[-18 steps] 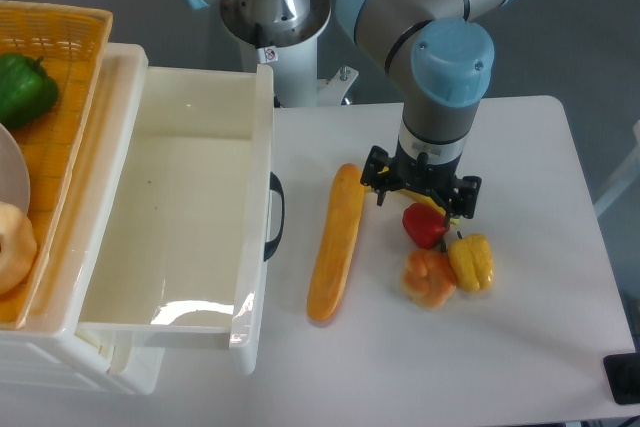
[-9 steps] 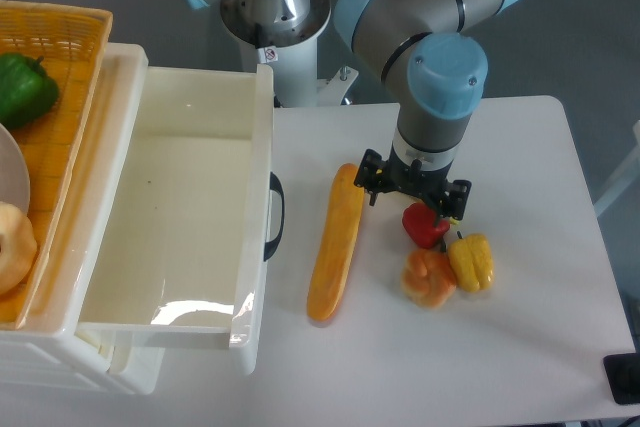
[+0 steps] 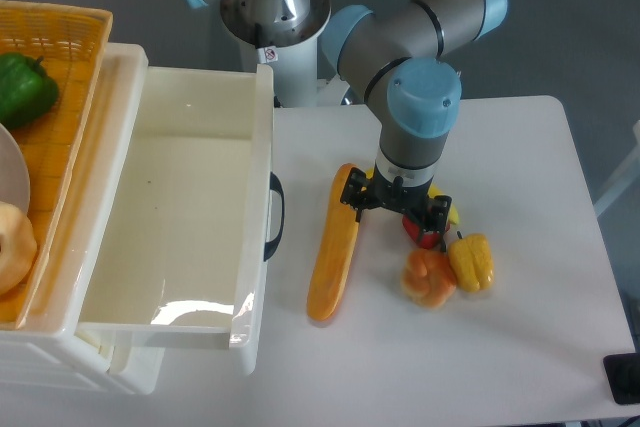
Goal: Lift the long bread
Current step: 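Move the open gripper over the long yellow bread and lower it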
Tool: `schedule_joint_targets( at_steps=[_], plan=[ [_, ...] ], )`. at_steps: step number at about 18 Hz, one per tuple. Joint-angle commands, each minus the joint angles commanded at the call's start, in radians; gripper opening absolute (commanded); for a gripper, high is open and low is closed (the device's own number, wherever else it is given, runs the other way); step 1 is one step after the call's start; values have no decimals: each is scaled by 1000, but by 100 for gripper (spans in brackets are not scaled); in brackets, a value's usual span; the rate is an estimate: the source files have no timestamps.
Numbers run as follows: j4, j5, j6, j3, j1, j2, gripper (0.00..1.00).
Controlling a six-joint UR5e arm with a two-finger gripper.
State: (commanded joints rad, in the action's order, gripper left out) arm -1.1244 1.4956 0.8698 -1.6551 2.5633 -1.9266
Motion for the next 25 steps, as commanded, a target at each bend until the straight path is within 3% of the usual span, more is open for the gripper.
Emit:
schedule_joint_targets(
  at_steps=[13, 18, 25],
  plan=[
    [-2, 0, -2, -71, -31, -78, 100],
    [3, 3, -3, -74, -52, -121, 100],
    [6, 3, -61, -74, -68, -129, 100]
  ],
)
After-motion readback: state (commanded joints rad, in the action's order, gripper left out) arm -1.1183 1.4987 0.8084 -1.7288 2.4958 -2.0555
